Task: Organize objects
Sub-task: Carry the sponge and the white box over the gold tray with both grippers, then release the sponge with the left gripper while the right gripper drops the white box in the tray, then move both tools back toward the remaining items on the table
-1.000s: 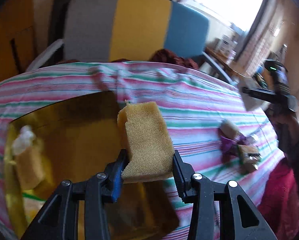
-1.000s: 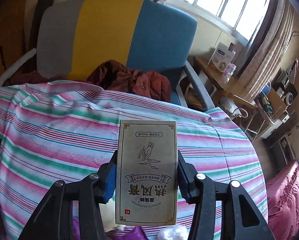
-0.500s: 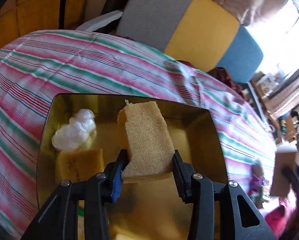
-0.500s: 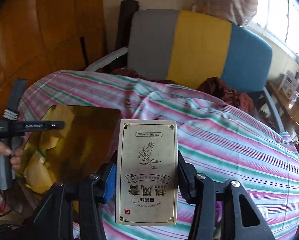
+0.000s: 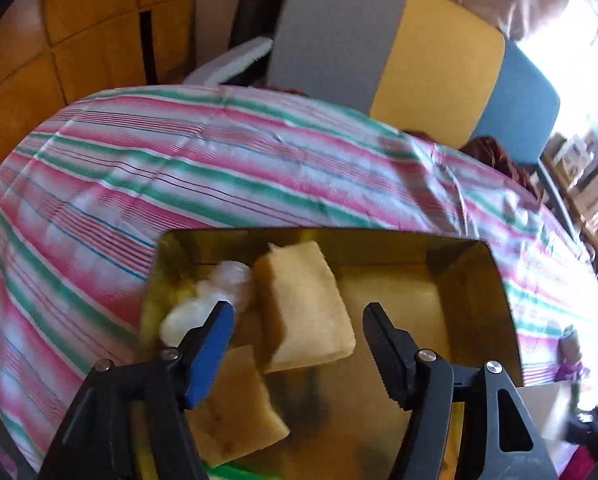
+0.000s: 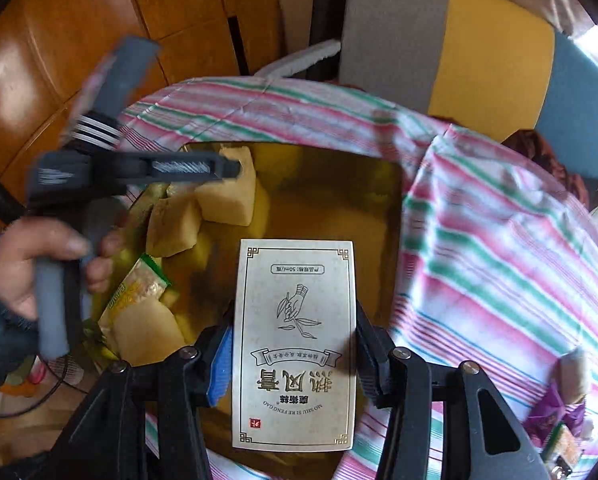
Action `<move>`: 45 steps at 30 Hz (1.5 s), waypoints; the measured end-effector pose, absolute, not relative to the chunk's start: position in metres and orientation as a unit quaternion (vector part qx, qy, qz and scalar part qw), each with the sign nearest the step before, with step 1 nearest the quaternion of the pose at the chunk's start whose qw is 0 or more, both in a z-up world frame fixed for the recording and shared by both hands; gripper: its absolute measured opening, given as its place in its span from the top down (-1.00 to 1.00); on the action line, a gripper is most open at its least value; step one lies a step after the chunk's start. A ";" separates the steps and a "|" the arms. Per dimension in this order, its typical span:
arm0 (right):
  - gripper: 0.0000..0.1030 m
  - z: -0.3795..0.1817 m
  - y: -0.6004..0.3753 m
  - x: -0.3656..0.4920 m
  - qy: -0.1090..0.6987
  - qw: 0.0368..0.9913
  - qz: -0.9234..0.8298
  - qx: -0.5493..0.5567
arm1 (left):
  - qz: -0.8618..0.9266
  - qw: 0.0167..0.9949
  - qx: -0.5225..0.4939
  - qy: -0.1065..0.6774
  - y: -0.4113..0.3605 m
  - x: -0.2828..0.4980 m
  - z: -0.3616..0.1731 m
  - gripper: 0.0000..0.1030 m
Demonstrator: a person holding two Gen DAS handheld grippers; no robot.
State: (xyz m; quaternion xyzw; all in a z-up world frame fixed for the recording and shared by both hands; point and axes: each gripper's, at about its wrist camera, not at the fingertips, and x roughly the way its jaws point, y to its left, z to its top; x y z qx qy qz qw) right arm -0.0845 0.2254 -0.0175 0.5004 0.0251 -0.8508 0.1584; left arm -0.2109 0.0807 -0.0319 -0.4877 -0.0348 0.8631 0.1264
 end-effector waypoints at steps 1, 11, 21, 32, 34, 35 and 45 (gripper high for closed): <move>0.00 -0.021 0.221 -0.087 0.023 0.162 -0.848 0.504 | 0.867 0.129 -0.480 -0.044 0.074 -0.208 -0.026 -0.32; 0.00 -0.064 0.170 -0.124 -0.021 0.150 -0.814 0.561 | 0.899 0.089 -0.423 -0.071 0.002 -0.145 0.006 -0.41; -0.40 -0.060 0.169 -0.121 -0.140 0.194 -0.804 0.545 | 0.893 0.061 -0.436 -0.094 -0.037 -0.093 -0.019 -0.41; -0.40 -0.025 0.211 -0.054 -0.067 0.147 -0.853 0.496 | 0.904 0.080 -0.416 -0.062 -0.020 -0.062 -0.014 -0.41; -0.41 -0.019 0.222 -0.039 -0.050 0.140 -0.862 0.485 | 0.906 0.092 -0.409 -0.052 -0.011 -0.057 -0.009 -0.41; -0.44 -0.015 0.229 -0.032 -0.043 0.138 -0.865 0.480 | 0.908 0.097 -0.406 -0.045 -0.006 -0.055 -0.007 -0.41; -0.53 0.004 0.308 0.017 -0.046 0.066 -0.889 0.451 | 0.915 0.144 -0.377 0.011 0.041 -0.034 0.016 -0.47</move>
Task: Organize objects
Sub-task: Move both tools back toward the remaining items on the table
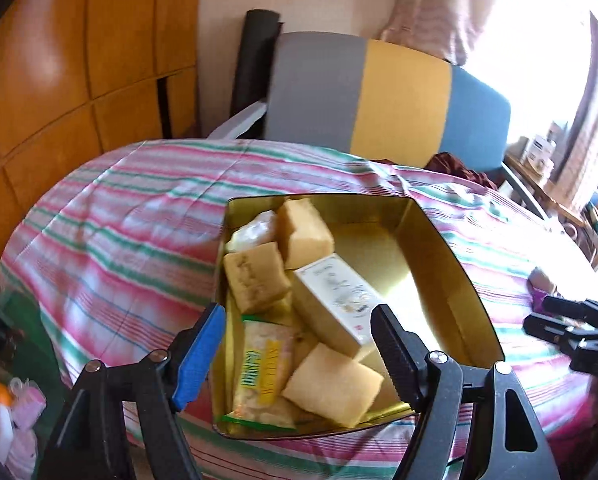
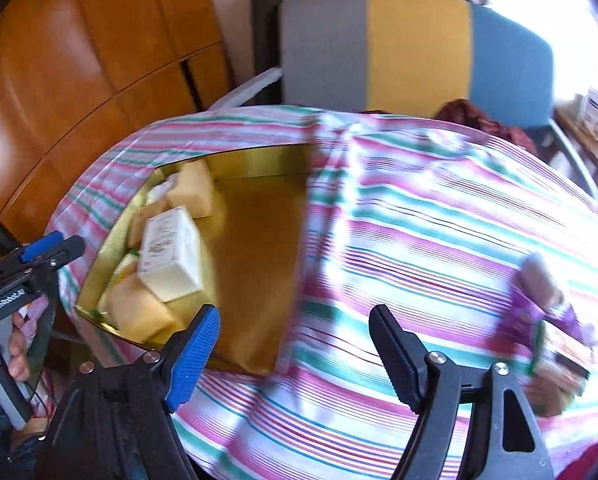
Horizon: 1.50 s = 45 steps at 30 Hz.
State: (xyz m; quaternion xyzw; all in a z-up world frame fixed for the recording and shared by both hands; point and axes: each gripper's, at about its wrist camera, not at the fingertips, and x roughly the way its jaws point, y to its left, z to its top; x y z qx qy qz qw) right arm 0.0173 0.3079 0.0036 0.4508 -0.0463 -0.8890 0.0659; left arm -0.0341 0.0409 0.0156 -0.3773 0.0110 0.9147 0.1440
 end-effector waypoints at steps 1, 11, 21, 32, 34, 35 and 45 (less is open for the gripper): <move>-0.53 0.004 0.318 0.023 -0.049 0.054 -0.890 0.450 | 0.914 0.150 -0.376 0.015 0.046 -0.033 0.018 -0.47; -0.54 0.001 0.428 0.076 -0.092 -0.083 -0.886 0.446 | 0.907 0.197 -0.367 0.056 0.093 -0.027 0.025 -0.48; -0.57 -0.010 0.508 0.115 -0.171 -0.168 -0.873 0.425 | 0.885 0.257 -0.374 0.103 0.162 -0.028 0.019 -0.48; -0.57 -0.024 0.566 0.153 -0.397 -0.125 -0.853 0.316 | 0.844 0.336 -0.394 0.139 0.257 -0.028 0.003 -0.46; -0.58 -0.027 0.572 0.157 -0.421 -0.128 -0.846 0.301 | 0.834 0.354 -0.399 0.145 0.278 -0.027 0.000 -0.45; -0.57 -0.028 0.574 0.159 -0.428 -0.132 -0.844 0.295 | 0.829 0.362 -0.399 0.148 0.287 -0.025 -0.001 -0.43; -0.58 -0.032 0.577 0.156 -0.433 -0.114 -0.842 0.300 | 0.771 0.420 -0.444 0.180 0.376 -0.015 -0.034 -0.26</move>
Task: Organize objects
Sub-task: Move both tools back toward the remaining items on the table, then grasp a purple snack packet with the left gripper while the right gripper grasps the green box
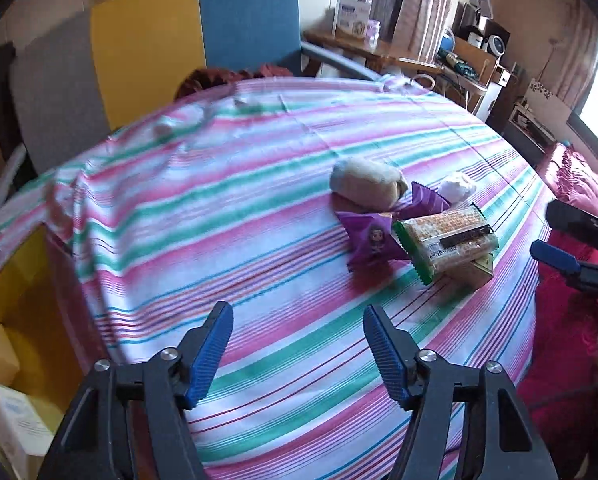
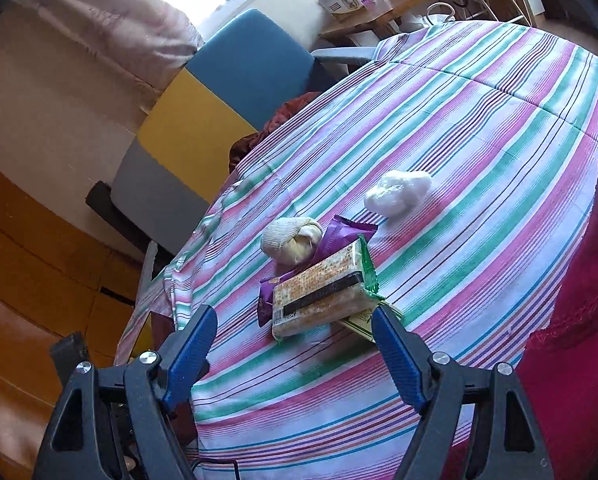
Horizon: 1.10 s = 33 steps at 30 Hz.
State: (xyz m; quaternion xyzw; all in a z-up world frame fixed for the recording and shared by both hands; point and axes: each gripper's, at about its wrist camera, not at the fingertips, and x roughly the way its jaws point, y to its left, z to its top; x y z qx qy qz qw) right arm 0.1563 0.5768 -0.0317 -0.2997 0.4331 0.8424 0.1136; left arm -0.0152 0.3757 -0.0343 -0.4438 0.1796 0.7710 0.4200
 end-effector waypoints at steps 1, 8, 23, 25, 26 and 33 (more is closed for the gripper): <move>-0.58 -0.032 0.577 0.157 0.435 0.113 0.842 -0.299 | 0.765 0.419 -0.457 0.174 0.383 -0.018 -0.040 -0.24; -0.58 -0.033 0.579 0.158 0.440 0.106 0.841 -0.297 | 0.756 0.418 -0.475 0.165 0.431 -0.029 -0.049 -0.14; -0.58 -0.037 0.581 0.155 0.453 0.091 0.833 -0.306 | 0.734 0.441 -0.478 0.196 0.474 -0.030 -0.082 0.34; -0.58 -0.039 0.582 0.153 0.454 0.088 0.829 -0.314 | 0.740 0.439 -0.471 0.198 0.458 -0.026 -0.081 0.34; -0.58 -0.040 0.582 0.152 0.455 0.087 0.828 -0.317 | 0.743 0.437 -0.467 0.197 0.449 -0.023 -0.081 0.34; -0.58 -0.043 0.581 0.147 0.454 0.093 0.819 -0.338 | 0.761 0.430 -0.446 0.191 0.376 0.001 -0.082 0.37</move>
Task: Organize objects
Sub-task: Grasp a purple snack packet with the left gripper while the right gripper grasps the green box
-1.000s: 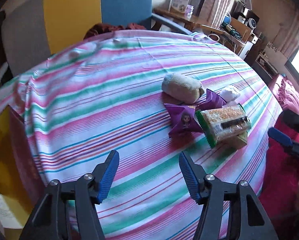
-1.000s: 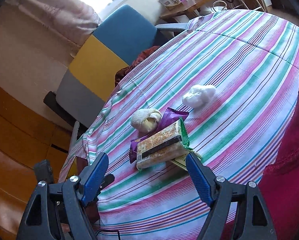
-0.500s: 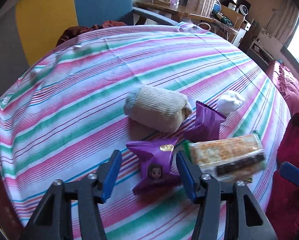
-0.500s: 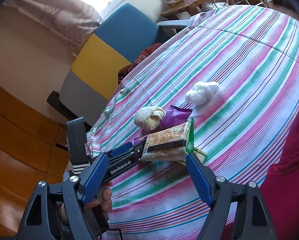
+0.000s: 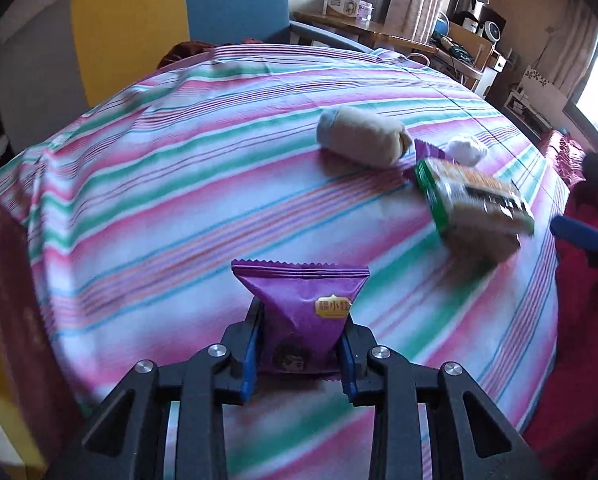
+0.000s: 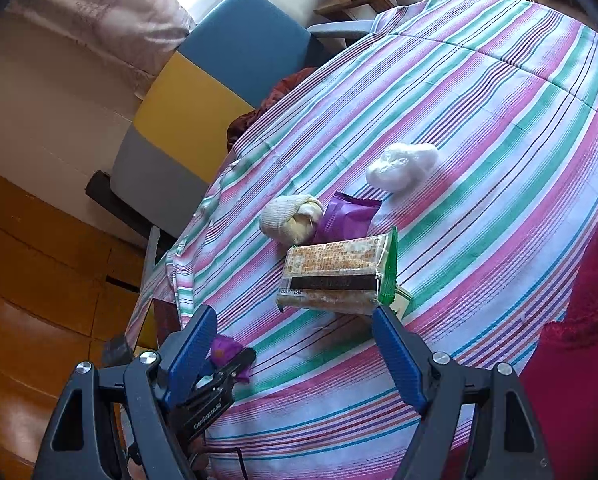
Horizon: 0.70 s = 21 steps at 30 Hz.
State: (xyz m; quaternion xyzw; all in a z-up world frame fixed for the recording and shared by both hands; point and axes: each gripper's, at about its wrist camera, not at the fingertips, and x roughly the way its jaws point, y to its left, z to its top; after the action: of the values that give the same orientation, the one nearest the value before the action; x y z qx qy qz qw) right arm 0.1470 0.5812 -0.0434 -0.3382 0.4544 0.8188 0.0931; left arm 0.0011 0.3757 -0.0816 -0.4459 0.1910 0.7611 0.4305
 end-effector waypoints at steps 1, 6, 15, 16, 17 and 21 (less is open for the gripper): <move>-0.58 -0.044 0.581 0.146 0.454 0.099 0.815 -0.345 | 0.763 0.430 -0.444 0.189 0.365 0.005 -0.082 0.37; -0.58 -0.039 0.587 0.127 0.409 0.165 0.811 -0.383 | 0.769 0.432 -0.428 0.197 0.348 0.014 -0.084 0.38; -0.60 -0.061 0.616 0.078 0.405 0.174 0.793 -0.421 | 0.772 0.439 -0.423 0.180 0.346 0.012 -0.086 0.37; -0.59 -0.060 0.610 0.077 0.413 0.137 0.796 -0.421 | 0.772 0.440 -0.423 0.177 0.345 0.012 -0.086 0.37; -0.58 -0.058 0.602 0.076 0.425 0.096 0.796 -0.420 | 0.772 0.440 -0.423 0.176 0.344 0.012 -0.087 0.37; -0.57 -0.048 0.578 0.078 0.415 0.043 0.806 -0.420 | 0.772 0.441 -0.424 0.171 0.343 0.011 -0.087 0.37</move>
State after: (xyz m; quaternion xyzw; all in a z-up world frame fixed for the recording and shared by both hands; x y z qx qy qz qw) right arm 0.0779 0.5779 -0.0483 -0.4197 0.4145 0.8063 0.0426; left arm 0.0113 0.3431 -0.0869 -0.4240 0.1714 0.7724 0.4408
